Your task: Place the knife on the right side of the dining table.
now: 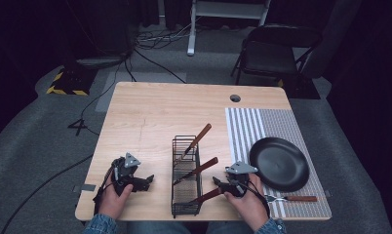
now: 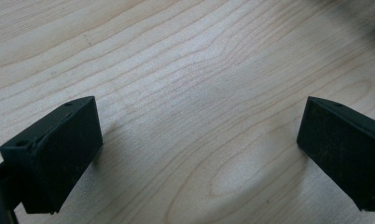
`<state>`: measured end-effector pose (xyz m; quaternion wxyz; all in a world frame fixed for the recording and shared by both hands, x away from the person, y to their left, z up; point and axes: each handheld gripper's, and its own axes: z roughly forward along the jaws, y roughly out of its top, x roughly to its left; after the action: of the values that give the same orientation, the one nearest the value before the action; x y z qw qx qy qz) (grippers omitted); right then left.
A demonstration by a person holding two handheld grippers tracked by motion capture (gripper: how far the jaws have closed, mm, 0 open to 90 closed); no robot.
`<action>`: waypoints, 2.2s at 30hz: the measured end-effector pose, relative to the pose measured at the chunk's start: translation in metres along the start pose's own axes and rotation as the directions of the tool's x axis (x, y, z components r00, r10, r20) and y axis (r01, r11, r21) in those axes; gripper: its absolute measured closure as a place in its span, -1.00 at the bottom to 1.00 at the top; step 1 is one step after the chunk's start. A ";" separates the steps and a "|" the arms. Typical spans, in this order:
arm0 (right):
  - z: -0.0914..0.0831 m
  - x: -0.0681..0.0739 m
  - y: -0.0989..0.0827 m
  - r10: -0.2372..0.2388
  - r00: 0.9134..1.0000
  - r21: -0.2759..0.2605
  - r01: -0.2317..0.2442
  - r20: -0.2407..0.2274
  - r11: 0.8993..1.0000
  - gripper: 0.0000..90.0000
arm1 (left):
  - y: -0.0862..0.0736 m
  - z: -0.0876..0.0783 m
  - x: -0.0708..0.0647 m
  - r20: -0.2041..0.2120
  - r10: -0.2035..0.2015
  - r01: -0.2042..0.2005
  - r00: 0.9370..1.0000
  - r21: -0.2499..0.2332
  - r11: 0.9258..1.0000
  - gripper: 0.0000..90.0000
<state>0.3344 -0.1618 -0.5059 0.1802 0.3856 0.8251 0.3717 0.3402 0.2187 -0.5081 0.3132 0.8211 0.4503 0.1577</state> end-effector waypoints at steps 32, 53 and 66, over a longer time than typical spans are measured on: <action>-0.039 -0.024 0.044 0.075 0.989 -0.074 -0.085 -0.127 0.994 0.21 | 0.000 0.000 0.000 0.002 0.002 -0.002 1.000 -0.002 1.000 -0.99; -0.068 -0.035 0.109 0.021 0.975 -0.141 -0.053 -0.220 0.989 0.21 | 0.000 0.000 0.000 0.001 0.001 -0.001 1.000 -0.002 1.000 -0.99; -0.061 -0.036 0.139 0.021 0.970 -0.155 -0.060 -0.240 0.986 0.19 | 0.000 0.000 0.000 0.001 0.003 -0.003 1.000 0.000 1.000 -1.00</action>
<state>0.3914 -0.1588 -0.3605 0.1030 0.3391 0.7999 0.4844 0.3404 0.2189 -0.5081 0.3131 0.8219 0.4489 0.1579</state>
